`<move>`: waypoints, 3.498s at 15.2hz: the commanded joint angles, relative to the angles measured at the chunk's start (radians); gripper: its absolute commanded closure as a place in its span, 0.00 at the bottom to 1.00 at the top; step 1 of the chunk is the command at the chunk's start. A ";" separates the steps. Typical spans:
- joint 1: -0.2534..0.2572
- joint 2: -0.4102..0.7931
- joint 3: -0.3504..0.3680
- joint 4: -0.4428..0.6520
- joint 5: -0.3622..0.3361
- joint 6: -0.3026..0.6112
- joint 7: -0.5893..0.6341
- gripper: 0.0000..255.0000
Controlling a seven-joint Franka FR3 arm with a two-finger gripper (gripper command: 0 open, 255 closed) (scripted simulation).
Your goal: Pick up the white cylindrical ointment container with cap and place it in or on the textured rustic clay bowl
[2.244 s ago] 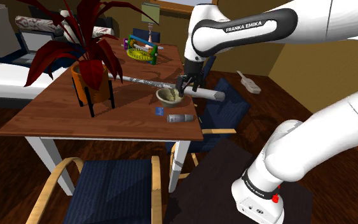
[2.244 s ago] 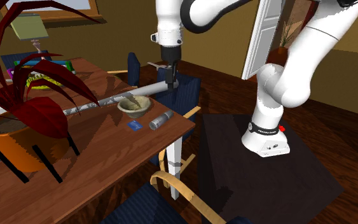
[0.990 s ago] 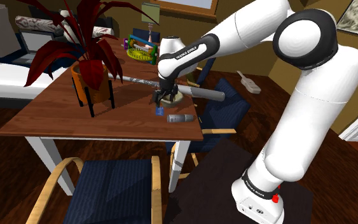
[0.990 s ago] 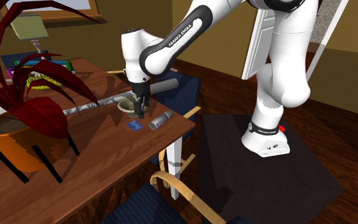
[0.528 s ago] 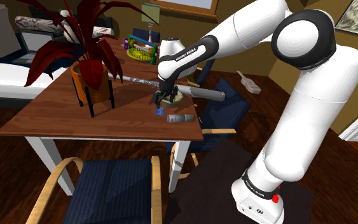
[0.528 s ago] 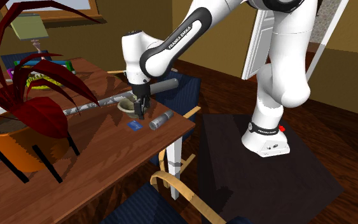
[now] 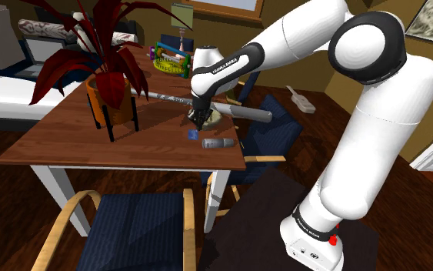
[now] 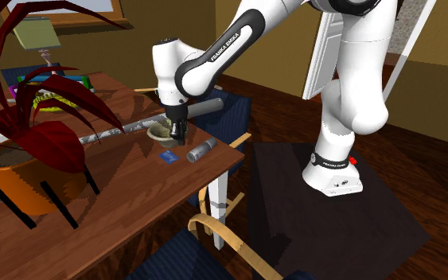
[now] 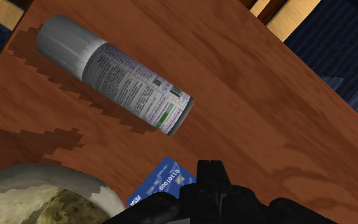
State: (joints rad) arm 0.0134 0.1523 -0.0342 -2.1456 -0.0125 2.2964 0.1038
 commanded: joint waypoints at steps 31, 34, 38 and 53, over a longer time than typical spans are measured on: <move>-0.079 0.024 -0.075 -0.393 -0.401 0.622 -0.657 1.00; -0.078 0.021 -0.074 -0.395 -0.402 0.621 -0.656 1.00; -0.080 0.024 -0.075 -0.393 -0.402 0.622 -0.657 1.00; -0.091 -0.184 -0.034 -0.390 -0.268 0.413 -0.784 1.00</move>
State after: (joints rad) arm -0.0787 -0.0157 -0.0695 -2.5365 -0.2867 2.7262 -0.6747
